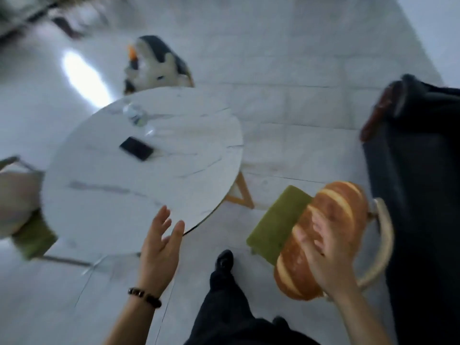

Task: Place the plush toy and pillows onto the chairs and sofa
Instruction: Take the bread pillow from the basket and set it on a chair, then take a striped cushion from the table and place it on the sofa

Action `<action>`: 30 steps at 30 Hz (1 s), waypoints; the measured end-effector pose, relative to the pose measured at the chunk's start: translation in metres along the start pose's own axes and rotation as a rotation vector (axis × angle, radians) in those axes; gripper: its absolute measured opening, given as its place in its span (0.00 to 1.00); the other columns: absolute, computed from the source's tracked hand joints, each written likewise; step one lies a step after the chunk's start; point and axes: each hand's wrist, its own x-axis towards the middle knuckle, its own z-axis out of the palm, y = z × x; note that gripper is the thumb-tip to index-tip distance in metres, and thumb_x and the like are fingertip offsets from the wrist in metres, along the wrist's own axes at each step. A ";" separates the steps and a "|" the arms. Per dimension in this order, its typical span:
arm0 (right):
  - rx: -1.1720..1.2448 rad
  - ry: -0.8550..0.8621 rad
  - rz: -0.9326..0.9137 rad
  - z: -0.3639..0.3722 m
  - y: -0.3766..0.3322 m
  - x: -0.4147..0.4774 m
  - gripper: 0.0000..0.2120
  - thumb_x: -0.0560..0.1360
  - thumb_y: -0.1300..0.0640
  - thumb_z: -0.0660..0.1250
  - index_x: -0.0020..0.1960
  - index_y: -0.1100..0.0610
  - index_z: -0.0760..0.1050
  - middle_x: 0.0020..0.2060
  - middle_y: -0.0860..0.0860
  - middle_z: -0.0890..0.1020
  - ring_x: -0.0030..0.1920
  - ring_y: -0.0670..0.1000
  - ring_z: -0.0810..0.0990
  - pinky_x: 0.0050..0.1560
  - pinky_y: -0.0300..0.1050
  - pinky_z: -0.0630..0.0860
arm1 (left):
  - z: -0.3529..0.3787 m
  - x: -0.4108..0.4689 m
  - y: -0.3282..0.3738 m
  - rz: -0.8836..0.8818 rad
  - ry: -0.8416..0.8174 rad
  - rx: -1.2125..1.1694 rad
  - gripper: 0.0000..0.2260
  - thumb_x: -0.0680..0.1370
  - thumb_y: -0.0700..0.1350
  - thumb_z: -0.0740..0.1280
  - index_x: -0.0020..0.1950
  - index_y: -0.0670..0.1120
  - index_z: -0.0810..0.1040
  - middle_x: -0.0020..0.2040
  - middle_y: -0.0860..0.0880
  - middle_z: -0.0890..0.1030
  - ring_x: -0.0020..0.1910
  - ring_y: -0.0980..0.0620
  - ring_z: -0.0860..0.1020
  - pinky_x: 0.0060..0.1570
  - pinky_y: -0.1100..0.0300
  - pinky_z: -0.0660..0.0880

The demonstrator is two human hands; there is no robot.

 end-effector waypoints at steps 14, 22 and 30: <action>-0.149 -0.847 -0.521 0.267 -0.151 -0.171 0.28 0.79 0.53 0.70 0.76 0.51 0.67 0.68 0.46 0.75 0.66 0.46 0.75 0.65 0.49 0.76 | -0.267 -0.275 -0.152 -0.374 0.976 -0.190 0.24 0.81 0.44 0.66 0.77 0.48 0.66 0.72 0.52 0.73 0.67 0.52 0.74 0.61 0.57 0.70; -0.356 -1.131 -0.644 0.458 -0.197 -0.311 0.30 0.78 0.51 0.72 0.77 0.49 0.66 0.70 0.50 0.75 0.66 0.48 0.76 0.65 0.48 0.76 | -0.404 -0.336 -0.247 -0.511 1.266 -0.347 0.23 0.80 0.42 0.67 0.75 0.48 0.69 0.68 0.49 0.77 0.64 0.51 0.76 0.59 0.59 0.69; -0.263 -1.136 -0.617 0.599 -0.254 -0.363 0.30 0.78 0.50 0.69 0.78 0.50 0.63 0.71 0.48 0.72 0.65 0.45 0.73 0.61 0.43 0.73 | -0.565 -0.277 -0.316 -0.491 1.222 -0.300 0.23 0.80 0.44 0.67 0.75 0.48 0.69 0.67 0.53 0.77 0.64 0.54 0.76 0.54 0.67 0.70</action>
